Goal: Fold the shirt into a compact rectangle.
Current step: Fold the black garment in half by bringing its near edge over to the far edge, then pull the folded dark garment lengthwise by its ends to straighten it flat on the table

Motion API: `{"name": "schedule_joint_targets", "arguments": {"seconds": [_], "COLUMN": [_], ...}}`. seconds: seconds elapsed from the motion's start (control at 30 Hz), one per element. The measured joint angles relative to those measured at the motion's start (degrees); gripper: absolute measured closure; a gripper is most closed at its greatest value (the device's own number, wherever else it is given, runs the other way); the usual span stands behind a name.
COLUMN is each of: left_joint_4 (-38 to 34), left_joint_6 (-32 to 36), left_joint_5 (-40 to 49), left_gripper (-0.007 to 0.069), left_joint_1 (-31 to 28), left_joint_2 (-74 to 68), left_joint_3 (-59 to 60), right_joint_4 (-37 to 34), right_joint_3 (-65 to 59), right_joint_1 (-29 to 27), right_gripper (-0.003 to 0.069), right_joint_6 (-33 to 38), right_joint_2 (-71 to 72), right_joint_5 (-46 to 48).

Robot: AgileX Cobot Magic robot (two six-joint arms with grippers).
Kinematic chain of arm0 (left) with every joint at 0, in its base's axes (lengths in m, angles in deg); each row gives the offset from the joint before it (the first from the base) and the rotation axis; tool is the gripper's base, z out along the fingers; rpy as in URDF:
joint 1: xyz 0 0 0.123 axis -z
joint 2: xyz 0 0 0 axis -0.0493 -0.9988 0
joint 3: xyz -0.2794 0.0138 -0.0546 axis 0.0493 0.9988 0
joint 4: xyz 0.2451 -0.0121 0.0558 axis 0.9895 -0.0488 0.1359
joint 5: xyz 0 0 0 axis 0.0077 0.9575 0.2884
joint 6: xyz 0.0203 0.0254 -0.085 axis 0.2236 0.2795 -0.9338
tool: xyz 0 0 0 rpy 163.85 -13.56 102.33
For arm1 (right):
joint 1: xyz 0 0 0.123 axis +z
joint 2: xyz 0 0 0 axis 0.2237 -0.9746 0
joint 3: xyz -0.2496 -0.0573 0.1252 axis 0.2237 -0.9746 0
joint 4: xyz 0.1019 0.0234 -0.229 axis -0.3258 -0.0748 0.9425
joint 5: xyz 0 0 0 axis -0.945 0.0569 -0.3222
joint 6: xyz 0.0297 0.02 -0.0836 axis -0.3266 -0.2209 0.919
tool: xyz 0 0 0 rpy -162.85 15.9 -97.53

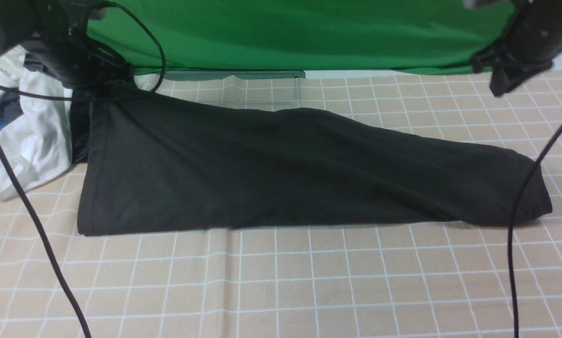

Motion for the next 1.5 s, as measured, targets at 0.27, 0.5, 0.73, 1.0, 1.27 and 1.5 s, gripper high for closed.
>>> {"name": "schedule_joint_targets", "arguments": {"seconds": [0.27, 0.5, 0.73, 1.0, 1.27, 1.5], "left_joint_4": [-0.18, -0.22, -13.85, -16.24, -14.40, -13.90], "left_joint_6": [-0.11, -1.52, 4.77, 6.59, 6.71, 6.71], "left_joint_5": [-3.84, -0.21, 11.07, 8.08, -0.85, -0.91], "left_gripper": [0.0466, 0.0312, 0.0578, 0.0610, 0.0608, 0.0608], "left_joint_1": [0.00, 0.00, 1.28, 7.40, 9.23, 9.46], "left_joint_2": [-2.17, 0.64, 6.40, 7.38, 9.23, 9.28], "left_joint_3": [0.00, 0.05, 5.80, 21.59, 28.31, 28.51], "right_joint_4": [-1.46, -2.17, -2.42, -1.46, -0.91, 3.14], "right_joint_3": [-4.34, -4.34, -4.38, -0.95, 2.54, 2.54], "right_joint_1": [-4.02, -4.01, -4.01, -4.48, -4.93, -4.93], "right_gripper": [0.0174, 0.0160, 0.0522, 0.0548, 0.0544, 0.0461], "right_joint_6": [-0.76, -0.87, 2.20, 2.85, 7.36, 2.99], "right_joint_2": [-3.29, -8.44, -10.97, -10.80, -10.91, -12.84], "right_joint_5": [0.42, 0.29, 0.21, 0.28, -0.32, -9.35]}}
